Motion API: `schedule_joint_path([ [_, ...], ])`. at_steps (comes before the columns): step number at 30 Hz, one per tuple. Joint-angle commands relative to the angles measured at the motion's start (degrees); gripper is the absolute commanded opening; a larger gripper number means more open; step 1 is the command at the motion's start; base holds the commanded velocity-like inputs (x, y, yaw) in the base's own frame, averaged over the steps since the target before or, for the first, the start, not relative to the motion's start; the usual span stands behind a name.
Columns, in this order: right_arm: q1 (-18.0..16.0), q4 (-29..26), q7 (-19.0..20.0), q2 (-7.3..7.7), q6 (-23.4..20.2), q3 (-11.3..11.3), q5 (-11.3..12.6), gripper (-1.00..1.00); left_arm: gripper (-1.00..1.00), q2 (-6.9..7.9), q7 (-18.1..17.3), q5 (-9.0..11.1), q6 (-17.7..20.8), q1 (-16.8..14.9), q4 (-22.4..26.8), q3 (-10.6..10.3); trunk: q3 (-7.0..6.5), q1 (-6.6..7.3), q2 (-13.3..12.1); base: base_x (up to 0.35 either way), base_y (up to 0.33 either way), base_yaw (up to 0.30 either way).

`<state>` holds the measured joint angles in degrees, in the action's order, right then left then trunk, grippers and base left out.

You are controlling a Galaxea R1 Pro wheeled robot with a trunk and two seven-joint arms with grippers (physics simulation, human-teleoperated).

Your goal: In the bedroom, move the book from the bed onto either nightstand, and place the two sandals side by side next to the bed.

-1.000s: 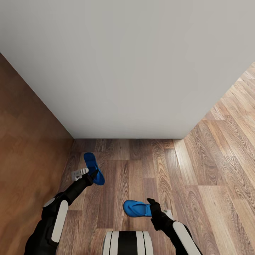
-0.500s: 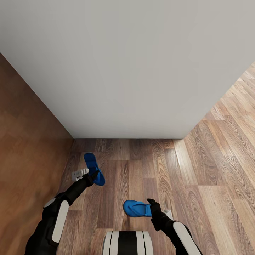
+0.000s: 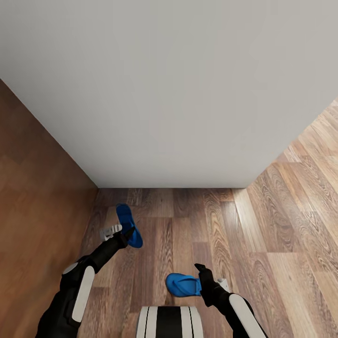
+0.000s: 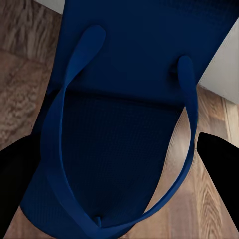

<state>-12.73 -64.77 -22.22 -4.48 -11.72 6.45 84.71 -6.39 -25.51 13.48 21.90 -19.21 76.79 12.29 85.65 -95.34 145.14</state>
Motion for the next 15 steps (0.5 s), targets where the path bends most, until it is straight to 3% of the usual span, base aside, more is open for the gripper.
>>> schedule_joint_path([
  [1, -0.01, -0.10, -0.36, -0.01, -0.09, -0.03, 0.28, 1.00, -1.00, -0.07, -0.25, 0.50, 0.52, -0.03, 0.00, 0.17, 0.04, -0.01, 0.01, 0.224, 0.126, 0.000],
  [12, -0.01, -0.04, -0.69, 0.07, -0.51, -0.11, 0.42, 1.00, -1.00, -0.08, -0.24, 0.49, 0.51, -0.03, -0.06, 0.18, 0.04, -0.01, 0.01, 0.047, 0.030, 0.000],
  [15, -0.01, 0.05, -0.88, 0.09, -0.81, -0.21, 1.88, 1.00, -1.00, -0.04, -0.24, 0.49, 0.51, -0.03, -0.06, 0.18, 0.04, -0.01, 0.01, 0.000, 0.000, 0.000],
])
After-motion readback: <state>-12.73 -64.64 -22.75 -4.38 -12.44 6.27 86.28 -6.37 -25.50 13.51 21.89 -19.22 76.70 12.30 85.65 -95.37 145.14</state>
